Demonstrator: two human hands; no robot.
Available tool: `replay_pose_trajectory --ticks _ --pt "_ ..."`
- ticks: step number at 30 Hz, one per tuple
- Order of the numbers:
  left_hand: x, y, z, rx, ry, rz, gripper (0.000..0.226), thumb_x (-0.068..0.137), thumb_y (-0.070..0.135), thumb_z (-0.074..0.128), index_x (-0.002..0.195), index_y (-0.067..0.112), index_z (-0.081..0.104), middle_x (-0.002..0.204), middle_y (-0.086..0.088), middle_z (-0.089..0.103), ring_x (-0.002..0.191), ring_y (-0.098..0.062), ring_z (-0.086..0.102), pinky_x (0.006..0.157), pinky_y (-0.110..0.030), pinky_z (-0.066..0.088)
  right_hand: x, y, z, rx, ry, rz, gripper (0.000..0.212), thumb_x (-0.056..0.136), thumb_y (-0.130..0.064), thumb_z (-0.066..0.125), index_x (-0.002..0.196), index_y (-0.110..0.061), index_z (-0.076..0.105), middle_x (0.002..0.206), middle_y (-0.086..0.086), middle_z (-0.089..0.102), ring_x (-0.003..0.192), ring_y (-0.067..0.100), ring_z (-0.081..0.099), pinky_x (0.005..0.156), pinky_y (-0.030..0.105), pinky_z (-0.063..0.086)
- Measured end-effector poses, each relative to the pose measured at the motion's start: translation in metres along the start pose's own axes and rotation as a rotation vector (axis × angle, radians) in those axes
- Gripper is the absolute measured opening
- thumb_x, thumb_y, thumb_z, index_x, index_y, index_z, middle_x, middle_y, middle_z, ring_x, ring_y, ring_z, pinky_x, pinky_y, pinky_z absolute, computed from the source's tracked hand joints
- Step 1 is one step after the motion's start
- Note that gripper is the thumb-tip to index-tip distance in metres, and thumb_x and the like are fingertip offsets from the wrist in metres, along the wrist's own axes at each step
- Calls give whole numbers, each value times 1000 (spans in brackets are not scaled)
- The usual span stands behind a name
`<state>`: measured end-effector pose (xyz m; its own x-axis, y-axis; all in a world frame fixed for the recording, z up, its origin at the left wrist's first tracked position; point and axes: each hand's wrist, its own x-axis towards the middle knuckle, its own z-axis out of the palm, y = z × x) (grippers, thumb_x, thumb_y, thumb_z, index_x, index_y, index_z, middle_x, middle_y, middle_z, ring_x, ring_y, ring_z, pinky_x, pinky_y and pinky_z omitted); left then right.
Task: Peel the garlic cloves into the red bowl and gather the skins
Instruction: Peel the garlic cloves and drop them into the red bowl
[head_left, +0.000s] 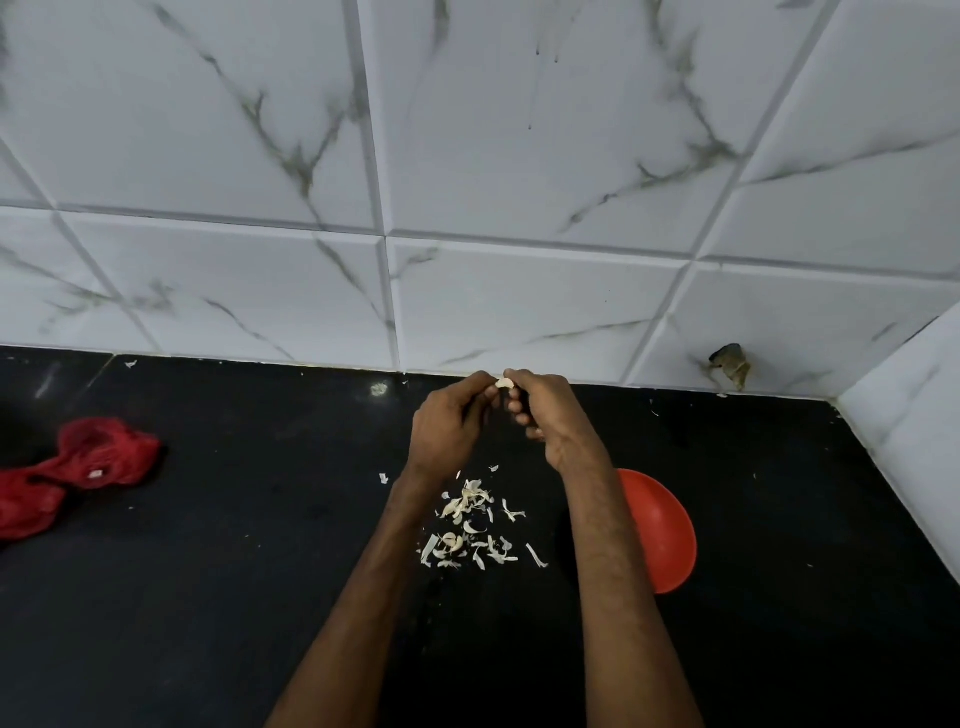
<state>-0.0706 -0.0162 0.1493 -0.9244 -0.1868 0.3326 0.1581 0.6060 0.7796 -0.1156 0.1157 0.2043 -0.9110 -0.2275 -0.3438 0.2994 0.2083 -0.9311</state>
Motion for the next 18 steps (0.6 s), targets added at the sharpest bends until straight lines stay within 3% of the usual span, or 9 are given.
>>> replay_pose_trajectory --ticks 3,5,7,9,12,16,18 --pt "-1 0 1 -20 32 -48 24 100 43 42 86 29 55 67 13 60 62 -12 61 67 -44 53 7 8 3 -174 81 -198 37 99 -34 58 68 -15 62 59 -6 60 49 3 49 50 17 39" --pt "-1 -1 3 -87 25 -90 25 99 45 41 81 33 55 63 14 59 59 -12 59 67 -45 51 11 13 4 -194 162 -335 21 95 -30 67 78 -17 67 67 -7 66 57 4 56 59 25 47" --pt "2 -3 4 -143 12 -101 28 96 49 40 78 34 54 61 13 58 58 -13 56 67 -48 51 10 15 2 -107 153 -411 6 92 -15 71 86 -16 71 73 -5 69 61 3 59 53 23 47" --pt "3 -6 4 -187 -1 -100 29 95 51 39 77 35 54 59 12 56 57 -14 53 66 -49 49 9 16 1 -100 131 -470 7 90 -8 72 89 -15 73 78 -2 72 68 3 64 50 20 48" --pt "4 -8 2 -251 -25 -99 30 96 48 41 73 34 54 58 10 52 56 -12 48 62 -48 46 9 16 1 -191 119 -550 10 86 -6 75 91 -14 75 80 -9 71 74 2 65 62 20 52" --pt "4 -8 -1 -256 -41 -85 30 96 46 43 74 30 54 57 10 51 55 -10 47 60 -40 43 9 18 -1 -240 137 -614 7 83 -5 77 89 -9 75 80 -12 71 75 -3 64 71 9 46" --pt "3 -10 -1 -209 -24 -78 29 96 46 43 74 30 53 57 10 52 55 -11 49 61 -44 46 10 19 -1 -211 133 -588 8 84 -7 78 83 -13 74 79 -10 72 75 -1 66 70 14 50"
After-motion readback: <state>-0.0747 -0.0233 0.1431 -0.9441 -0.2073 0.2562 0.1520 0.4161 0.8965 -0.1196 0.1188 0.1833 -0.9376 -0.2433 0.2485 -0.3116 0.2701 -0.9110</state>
